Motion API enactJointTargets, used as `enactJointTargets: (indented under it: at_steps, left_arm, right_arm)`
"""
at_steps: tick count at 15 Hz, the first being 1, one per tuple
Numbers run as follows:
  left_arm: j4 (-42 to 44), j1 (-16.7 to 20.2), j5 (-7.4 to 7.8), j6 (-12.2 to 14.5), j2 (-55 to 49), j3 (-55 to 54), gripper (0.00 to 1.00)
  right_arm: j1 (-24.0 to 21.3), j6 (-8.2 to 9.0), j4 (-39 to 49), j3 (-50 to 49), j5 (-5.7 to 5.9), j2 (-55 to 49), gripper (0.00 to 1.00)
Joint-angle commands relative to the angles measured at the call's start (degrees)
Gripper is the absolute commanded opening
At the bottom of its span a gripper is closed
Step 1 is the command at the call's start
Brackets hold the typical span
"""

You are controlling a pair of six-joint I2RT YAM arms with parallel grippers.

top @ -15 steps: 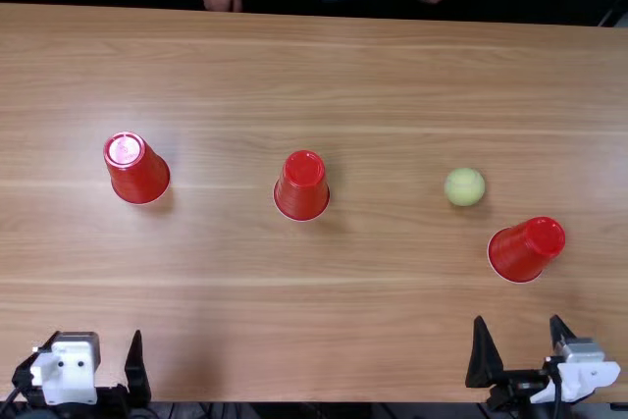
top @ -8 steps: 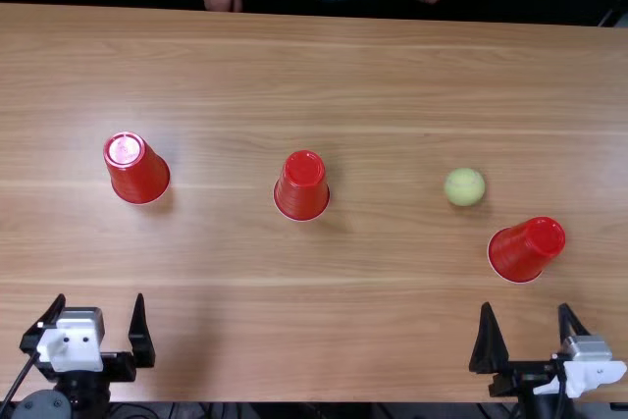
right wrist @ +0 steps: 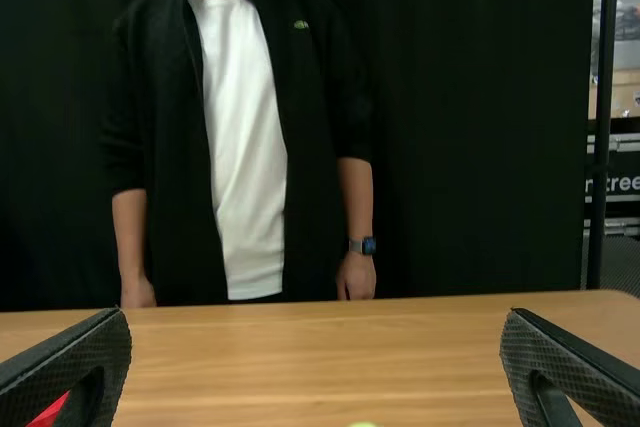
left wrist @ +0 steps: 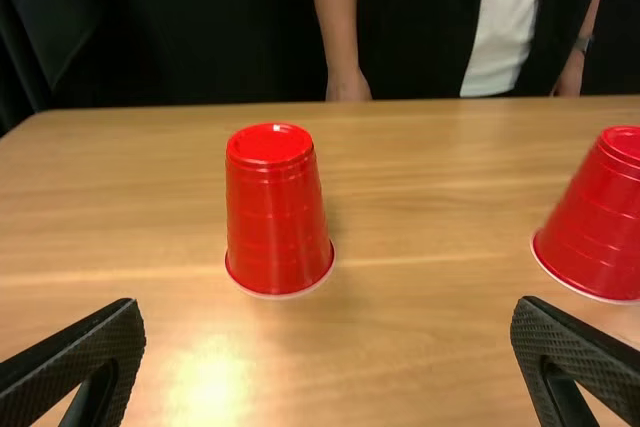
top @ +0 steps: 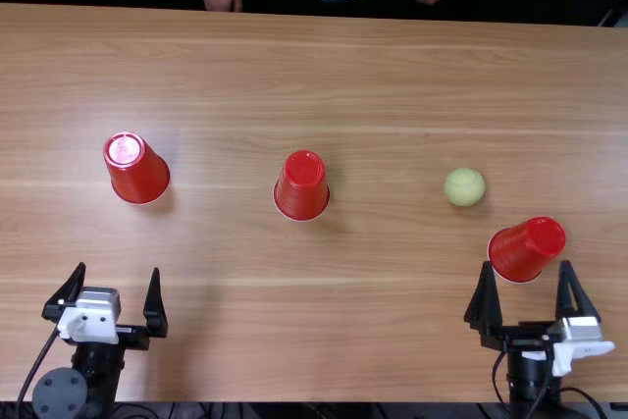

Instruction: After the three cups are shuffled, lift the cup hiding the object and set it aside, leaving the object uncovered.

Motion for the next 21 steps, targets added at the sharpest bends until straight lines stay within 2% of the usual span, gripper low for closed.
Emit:
enactJointTargets:
  at_steps: [1,2,3,7,21]
  left_arm:
    - [5.5,0.4,0.88,0.3,-0.6,-3.3,1.00]
    - [10.2,0.4,0.56,0.1,-0.6,-5.4,1.00]
    - [11.2,0.5,0.67,0.4,-0.6,-5.4,1.00]
    - [4.4,0.4,0.77,0.4,-0.6,-5.4,1.00]
    - [4.4,0.4,0.99,0.4,-0.6,-5.4,1.00]
  right_arm:
    - [-0.7,0.18,1.4,-3.9,-0.33,-0.7,1.00]
    - [-0.7,0.18,1.7,-5.9,-0.33,-0.7,1.00]
    - [-0.7,0.18,1.8,-8.0,-0.33,-0.7,1.00]
    - [-0.7,0.28,-2.8,-8.2,-0.01,-0.7,1.00]
    - [-0.7,0.18,-3.2,-8.3,-0.01,-0.7,1.00]
